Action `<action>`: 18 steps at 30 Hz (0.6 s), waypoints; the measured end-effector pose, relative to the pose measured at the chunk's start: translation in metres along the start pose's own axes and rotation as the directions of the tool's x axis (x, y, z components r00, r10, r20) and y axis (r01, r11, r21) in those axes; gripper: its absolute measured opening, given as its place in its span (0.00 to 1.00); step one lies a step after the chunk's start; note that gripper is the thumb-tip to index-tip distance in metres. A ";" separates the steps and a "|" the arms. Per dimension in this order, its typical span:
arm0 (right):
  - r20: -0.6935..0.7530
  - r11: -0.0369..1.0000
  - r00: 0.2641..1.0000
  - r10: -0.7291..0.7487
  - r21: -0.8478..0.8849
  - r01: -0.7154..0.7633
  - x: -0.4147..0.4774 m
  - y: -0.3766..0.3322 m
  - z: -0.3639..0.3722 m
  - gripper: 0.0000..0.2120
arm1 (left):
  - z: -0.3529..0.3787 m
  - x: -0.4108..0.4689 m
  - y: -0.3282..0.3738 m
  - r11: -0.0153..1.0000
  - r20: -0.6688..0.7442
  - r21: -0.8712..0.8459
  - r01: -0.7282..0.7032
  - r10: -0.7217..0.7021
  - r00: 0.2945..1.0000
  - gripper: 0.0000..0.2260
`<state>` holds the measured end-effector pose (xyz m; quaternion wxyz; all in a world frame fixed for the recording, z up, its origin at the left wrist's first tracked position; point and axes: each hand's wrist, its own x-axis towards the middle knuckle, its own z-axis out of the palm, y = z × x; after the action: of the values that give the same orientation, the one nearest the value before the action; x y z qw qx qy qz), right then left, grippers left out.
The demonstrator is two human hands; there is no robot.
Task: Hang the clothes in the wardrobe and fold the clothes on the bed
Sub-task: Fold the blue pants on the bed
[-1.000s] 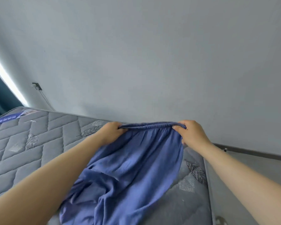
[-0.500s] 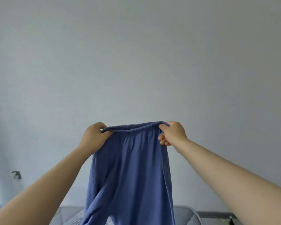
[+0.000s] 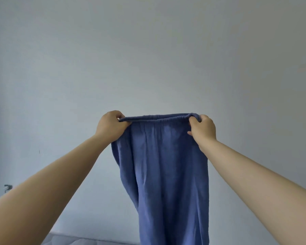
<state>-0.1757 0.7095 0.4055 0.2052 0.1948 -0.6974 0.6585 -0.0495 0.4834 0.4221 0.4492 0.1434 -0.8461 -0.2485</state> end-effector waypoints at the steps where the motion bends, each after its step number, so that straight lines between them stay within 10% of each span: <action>1: -0.002 0.999 1.000 -0.025 -0.046 0.025 0.001 -0.002 -0.001 0.10 | 0.000 0.000 -0.001 1.000 0.005 -0.001 -0.003 0.003 1.000 0.09; 11: -0.042 0.874 0.995 -0.085 -0.483 0.054 0.007 0.021 -0.024 0.20 | -0.001 -0.009 -0.003 0.985 0.312 -0.163 0.063 -0.009 0.950 0.13; 18: -0.002 0.979 0.991 0.137 -0.148 -0.136 0.005 0.025 -0.027 0.23 | 0.011 -0.013 0.001 0.882 0.308 -0.309 0.355 -0.260 0.915 0.21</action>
<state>-0.1923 0.7378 0.3886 0.1706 0.1332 -0.7570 0.6166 -0.0515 0.4938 0.4083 0.3085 0.1590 -0.8035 -0.4838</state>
